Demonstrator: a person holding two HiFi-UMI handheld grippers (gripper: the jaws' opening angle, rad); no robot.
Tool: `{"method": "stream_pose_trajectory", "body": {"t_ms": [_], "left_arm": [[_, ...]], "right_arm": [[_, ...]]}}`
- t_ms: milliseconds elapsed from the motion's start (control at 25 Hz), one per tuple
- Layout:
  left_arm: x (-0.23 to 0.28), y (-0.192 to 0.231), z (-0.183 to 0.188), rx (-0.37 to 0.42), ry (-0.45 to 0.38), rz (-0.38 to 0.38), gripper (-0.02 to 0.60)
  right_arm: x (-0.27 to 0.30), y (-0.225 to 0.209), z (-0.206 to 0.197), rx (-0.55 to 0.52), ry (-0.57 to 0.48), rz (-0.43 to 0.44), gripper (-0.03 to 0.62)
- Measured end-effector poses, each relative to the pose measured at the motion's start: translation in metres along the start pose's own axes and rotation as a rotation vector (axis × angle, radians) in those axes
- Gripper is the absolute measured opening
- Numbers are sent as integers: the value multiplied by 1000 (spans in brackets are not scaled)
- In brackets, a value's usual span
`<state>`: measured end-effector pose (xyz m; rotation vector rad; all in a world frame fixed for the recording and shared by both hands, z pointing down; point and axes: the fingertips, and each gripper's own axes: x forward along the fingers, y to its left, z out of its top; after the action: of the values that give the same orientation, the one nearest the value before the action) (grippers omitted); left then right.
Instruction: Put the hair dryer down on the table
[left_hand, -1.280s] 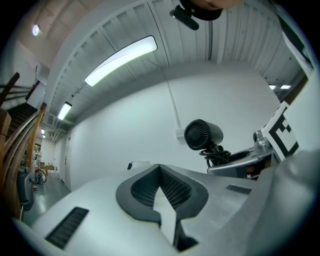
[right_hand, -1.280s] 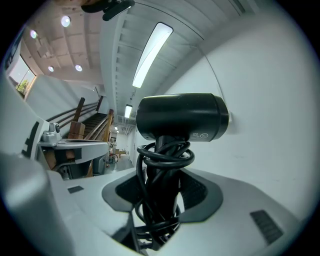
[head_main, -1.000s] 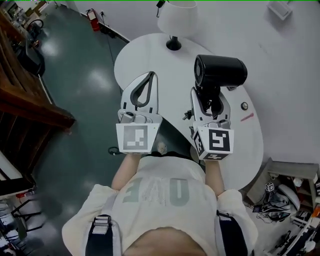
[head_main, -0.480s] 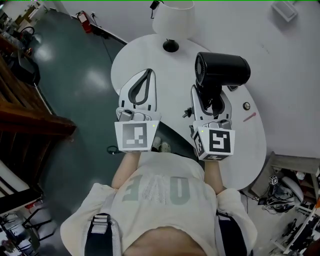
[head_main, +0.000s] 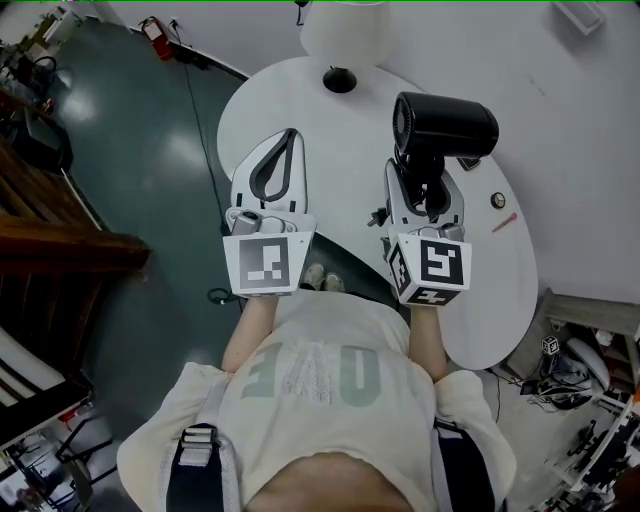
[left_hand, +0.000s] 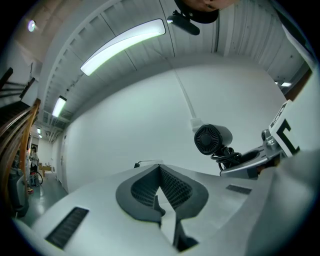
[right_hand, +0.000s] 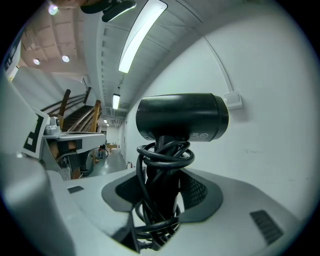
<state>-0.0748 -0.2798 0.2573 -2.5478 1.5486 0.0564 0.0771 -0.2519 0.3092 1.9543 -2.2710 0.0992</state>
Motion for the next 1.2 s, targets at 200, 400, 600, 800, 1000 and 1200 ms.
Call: {"method": "stream_pose_trajectory", "body": {"t_ms": [200, 400, 600, 800, 1000, 1200], "left_arm": [[5, -4, -19, -21, 22, -31, 6], [12, -6, -25, -14, 21, -49, 6], [21, -12, -34, -3, 33, -71, 6], [24, -16, -40, -9, 42, -76, 6], [25, -15, -46, -2, 61, -72, 6], [24, -15, -49, 7, 73, -64, 6]], "right_arm": [[12, -10, -38, 17, 114, -20, 210], [22, -20, -91, 34, 285, -37, 210], [28, -26, -147, 45, 413, -38, 210], [29, -29, -200, 59, 545, -20, 210], [30, -28, -245, 64, 668, 3, 210], [26, -26, -291, 69, 811, 36, 210]]}}
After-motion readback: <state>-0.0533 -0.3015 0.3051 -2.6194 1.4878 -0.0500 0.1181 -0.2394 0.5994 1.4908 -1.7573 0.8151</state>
